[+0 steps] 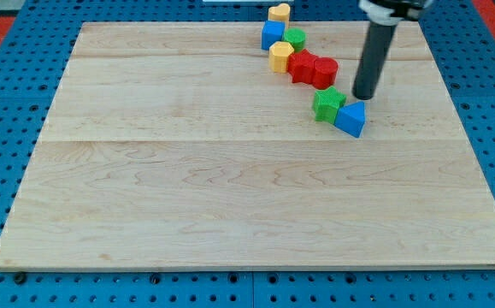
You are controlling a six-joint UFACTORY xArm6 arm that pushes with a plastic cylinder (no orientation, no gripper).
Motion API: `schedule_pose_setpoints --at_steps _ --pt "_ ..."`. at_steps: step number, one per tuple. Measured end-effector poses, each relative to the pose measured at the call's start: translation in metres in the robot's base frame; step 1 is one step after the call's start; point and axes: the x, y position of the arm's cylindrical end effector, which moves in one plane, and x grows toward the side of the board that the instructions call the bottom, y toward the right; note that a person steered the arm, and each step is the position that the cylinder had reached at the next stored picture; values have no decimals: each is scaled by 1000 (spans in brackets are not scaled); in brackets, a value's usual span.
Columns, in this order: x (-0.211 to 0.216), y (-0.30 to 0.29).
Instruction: Move the yellow hexagon into the green star
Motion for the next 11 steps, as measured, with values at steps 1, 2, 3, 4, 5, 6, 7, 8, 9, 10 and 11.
schedule_pose_setpoints --at_steps 1,2,3,4,5,6,7,8,9,10,11 --pt "-29 52" --pt "-67 79" --pt "-100 58" --pt "-140 1" --pt "-165 -37" --pt "-165 -42" --pt "-163 -83" --pt "-125 -134" --pt "-67 -163" --pt "-20 -165" --pt "2 -164"
